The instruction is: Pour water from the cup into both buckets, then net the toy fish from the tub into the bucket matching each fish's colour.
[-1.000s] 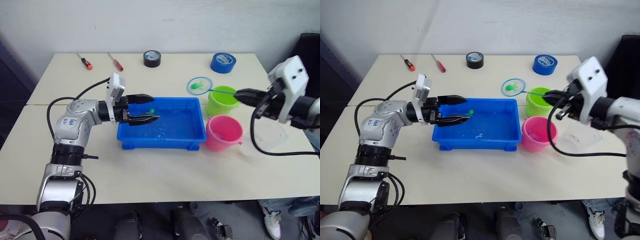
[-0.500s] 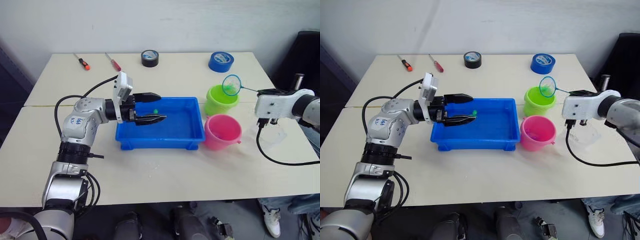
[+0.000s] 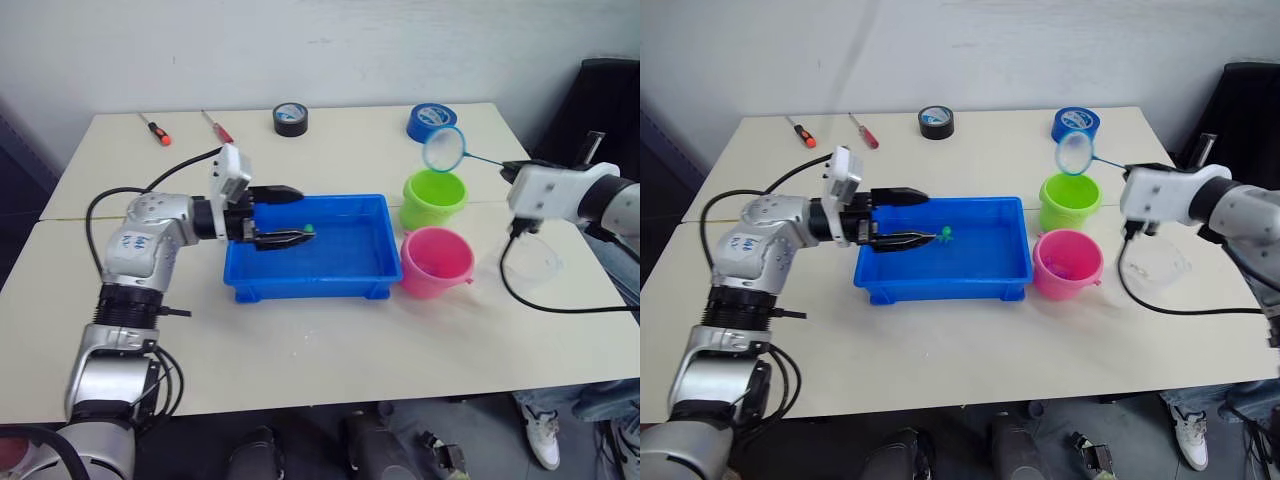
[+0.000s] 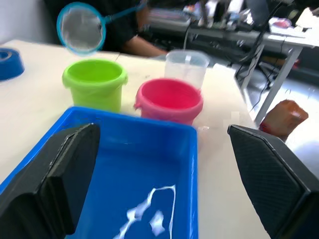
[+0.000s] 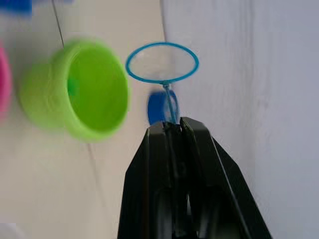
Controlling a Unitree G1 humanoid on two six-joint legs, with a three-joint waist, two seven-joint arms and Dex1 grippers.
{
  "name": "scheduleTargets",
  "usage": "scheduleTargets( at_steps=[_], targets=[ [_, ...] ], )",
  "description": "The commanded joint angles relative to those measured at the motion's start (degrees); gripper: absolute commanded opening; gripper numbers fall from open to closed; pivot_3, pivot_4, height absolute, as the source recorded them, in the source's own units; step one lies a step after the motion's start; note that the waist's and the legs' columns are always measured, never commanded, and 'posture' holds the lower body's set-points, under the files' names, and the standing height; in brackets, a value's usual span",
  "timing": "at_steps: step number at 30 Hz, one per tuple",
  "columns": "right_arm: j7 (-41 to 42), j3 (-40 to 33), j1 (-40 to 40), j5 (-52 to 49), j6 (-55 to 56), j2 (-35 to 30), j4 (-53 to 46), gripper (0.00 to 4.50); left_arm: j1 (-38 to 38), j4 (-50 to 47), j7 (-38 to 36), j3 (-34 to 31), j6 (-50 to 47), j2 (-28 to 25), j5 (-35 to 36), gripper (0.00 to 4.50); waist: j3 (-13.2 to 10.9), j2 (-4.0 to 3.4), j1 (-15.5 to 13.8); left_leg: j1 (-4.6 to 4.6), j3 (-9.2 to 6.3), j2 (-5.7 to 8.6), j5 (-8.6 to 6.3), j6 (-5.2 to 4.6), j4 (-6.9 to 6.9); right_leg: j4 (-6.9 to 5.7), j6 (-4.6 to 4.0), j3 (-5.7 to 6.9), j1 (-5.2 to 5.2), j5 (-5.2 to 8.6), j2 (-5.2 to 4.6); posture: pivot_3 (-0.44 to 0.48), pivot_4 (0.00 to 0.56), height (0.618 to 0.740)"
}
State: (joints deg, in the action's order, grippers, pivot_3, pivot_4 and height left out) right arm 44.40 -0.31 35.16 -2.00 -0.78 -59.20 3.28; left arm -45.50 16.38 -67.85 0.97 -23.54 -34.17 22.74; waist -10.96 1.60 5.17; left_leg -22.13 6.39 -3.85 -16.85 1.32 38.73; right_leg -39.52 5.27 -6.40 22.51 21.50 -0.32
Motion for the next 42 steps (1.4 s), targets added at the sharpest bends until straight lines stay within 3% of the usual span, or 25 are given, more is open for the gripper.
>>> scheduleTargets(
  at_steps=[1, 5, 8, 13, 22, 27, 34, 42],
  targets=[
    [2.47, -6.73, 0.62, -17.79, -25.17, 1.55, -13.69, 0.00, 2.52, -0.90, -3.28, -1.74, -0.32, -4.32, 0.36, 4.48, -0.01, -0.01, -0.25, -0.01, -0.05, 0.01, 0.01, 0.01, 0.00, -0.01, -0.02, 0.02, 0.02, 0.01, -0.03, 0.000, 0.150, 0.740],
    [0.05, -9.53, 0.20, -30.94, -45.60, 4.76, -22.60, 0.00, 4.61, -1.05, -3.46, -2.14, -0.03, -6.95, -0.13, 4.48, -0.01, 0.00, -0.55, -0.10, -0.25, 0.04, 0.00, 0.00, 0.04, 0.02, -0.07, 0.18, -0.02, 0.03, -0.16, 0.000, 0.150, 0.740],
    [-3.01, -6.84, -0.89, -38.69, -58.10, 9.96, -26.79, 0.00, 7.28, -2.23, -2.36, -2.96, -0.44, -8.30, -0.29, 4.48, 0.03, 0.06, -0.75, -0.20, -0.41, 0.09, -0.05, -0.08, 0.11, 0.09, -0.08, 0.31, -0.07, 0.04, -0.22, 0.000, 0.150, 0.740],
    [-6.59, -1.07, -1.86, -39.42, -64.09, 15.98, -27.33, 0.00, 12.07, -6.82, -0.61, -4.03, -1.75, -8.61, 0.49, 4.48, 0.03, 0.06, -0.68, -0.42, -0.43, 0.13, -0.08, -0.13, 0.12, 0.12, -0.08, 0.32, 0.08, 0.04, -0.23, 0.000, 0.150, 0.740],
    [-8.94, -3.17, 0.30, -44.69, -73.84, 23.06, -20.58, 0.00, 14.43, -9.47, 1.24, -4.97, -1.76, -9.36, 0.37, 4.48, 0.03, 0.06, -0.53, -0.56, -0.48, 0.13, -0.08, -0.15, 0.14, 0.15, -0.08, 0.37, 0.18, 0.04, -0.21, 0.000, 0.150, 0.740],
    [-10.21, -1.04, 2.87, -41.91, -73.46, 25.25, -15.03, 0.00, 13.86, -9.00, 1.91, -5.13, -1.21, -9.42, 0.33, 4.48, 0.03, 0.06, -0.33, -0.56, -0.46, 0.13, -0.09, -0.15, 0.13, 0.16, -0.08, 0.37, 0.19, 0.04, -0.19, 0.000, 0.150, 0.740],
    [-12.14, 2.70, 5.79, -33.26, -64.79, 27.37, -8.02, 0.00, 12.63, -8.21, 2.58, -4.48, -0.48, -8.81, -0.01, 4.48, 0.03, 0.06, -0.34, -0.71, -0.47, 0.15, -0.09, -0.15, 0.14, 0.18, -0.08, 0.39, 0.34, 0.04, -0.20, 0.000, 0.150, 0.740],
    [-9.03, 2.15, 2.34, -29.46, -54.36, 25.86, -15.25, 0.00, 10.35, -6.05, 2.66, -3.45, 1.00, -7.47, -0.65, 4.48, 0.03, 0.06, -0.40, -1.15, -0.44, 0.16, -0.08, -0.14, 0.22, 0.01, -0.07, 0.37, 0.87, 0.04, -0.20, 0.000, 0.150, 0.740]
  ],
)
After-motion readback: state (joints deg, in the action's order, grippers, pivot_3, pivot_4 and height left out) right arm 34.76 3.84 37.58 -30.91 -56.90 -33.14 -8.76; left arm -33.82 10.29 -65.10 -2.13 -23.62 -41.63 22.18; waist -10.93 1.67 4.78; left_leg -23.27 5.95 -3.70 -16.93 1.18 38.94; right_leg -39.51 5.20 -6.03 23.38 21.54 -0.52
